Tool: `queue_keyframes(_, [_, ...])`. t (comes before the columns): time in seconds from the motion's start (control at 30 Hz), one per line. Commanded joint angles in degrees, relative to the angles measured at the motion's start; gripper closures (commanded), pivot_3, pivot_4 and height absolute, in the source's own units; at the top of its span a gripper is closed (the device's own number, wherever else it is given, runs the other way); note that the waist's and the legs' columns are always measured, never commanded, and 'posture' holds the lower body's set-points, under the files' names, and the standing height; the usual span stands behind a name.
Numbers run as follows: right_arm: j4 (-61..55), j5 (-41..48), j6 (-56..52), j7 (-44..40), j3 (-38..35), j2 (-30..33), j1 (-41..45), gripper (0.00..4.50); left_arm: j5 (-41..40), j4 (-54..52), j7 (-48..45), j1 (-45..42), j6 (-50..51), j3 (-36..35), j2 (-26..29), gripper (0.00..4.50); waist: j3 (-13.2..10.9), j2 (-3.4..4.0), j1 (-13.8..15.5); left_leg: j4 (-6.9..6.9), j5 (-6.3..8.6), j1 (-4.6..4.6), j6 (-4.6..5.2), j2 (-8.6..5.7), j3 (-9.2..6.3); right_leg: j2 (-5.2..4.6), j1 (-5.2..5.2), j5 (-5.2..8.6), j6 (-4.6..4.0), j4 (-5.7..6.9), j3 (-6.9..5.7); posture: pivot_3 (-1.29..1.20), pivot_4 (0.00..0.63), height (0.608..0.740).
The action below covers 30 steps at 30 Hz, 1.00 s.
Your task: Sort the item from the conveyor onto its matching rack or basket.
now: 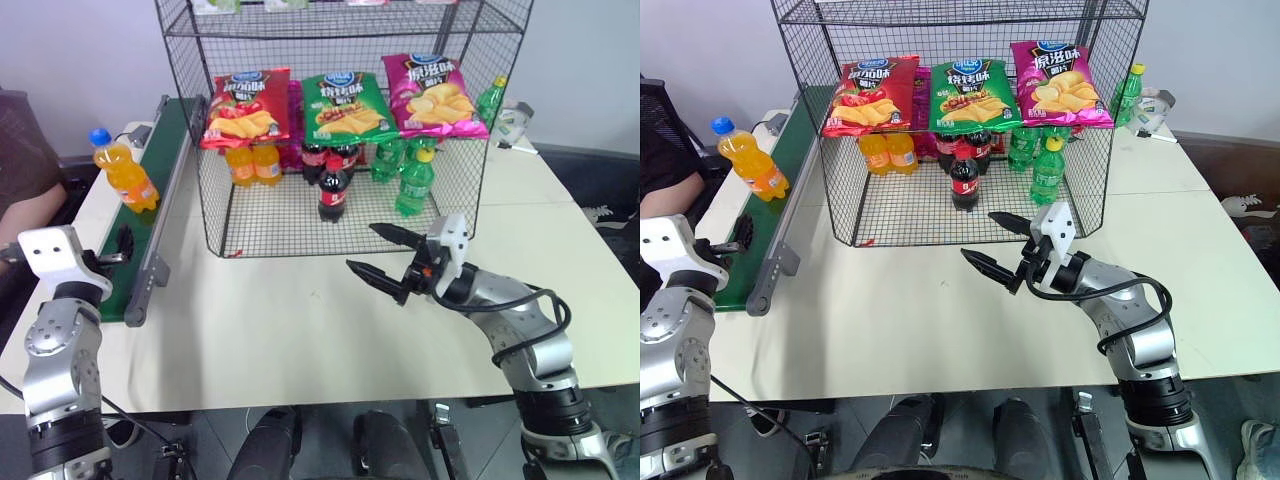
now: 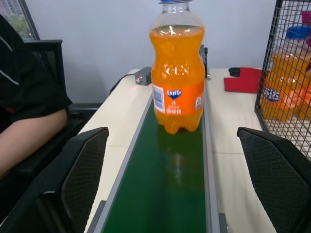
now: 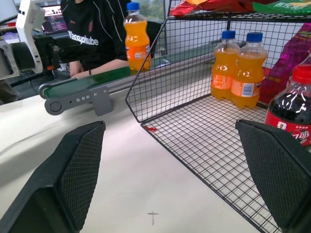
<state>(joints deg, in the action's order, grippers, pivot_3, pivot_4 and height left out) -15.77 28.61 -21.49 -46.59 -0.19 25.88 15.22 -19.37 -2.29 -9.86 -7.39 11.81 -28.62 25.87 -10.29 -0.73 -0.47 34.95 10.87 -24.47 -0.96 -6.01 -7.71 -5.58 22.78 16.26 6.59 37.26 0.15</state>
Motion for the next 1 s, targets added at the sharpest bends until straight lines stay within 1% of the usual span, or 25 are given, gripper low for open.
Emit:
queue_keyframes(0.03, [-3.3,1.4,-0.4,0.4,-0.5,0.1,1.2,0.0,-0.2,-0.5,-0.2,-0.8,-2.0,-1.8,1.0,0.06,0.0,0.0,0.0,0.01,0.0,0.0,0.0,0.0,0.0,0.0,0.0,0.0,0.0,0.0,0.0,0.0,0.15,0.74])
queue_keyframes(1.0, [-2.5,0.8,1.6,-0.1,-0.5,0.1,-0.5,0.0,-0.5,0.9,-0.9,-2.1,-3.4,-2.7,1.5,0.06,0.0,0.0,0.0,0.0,0.0,0.0,0.0,0.0,0.0,0.0,-0.01,0.0,0.01,0.0,-0.01,0.0,0.15,0.74])
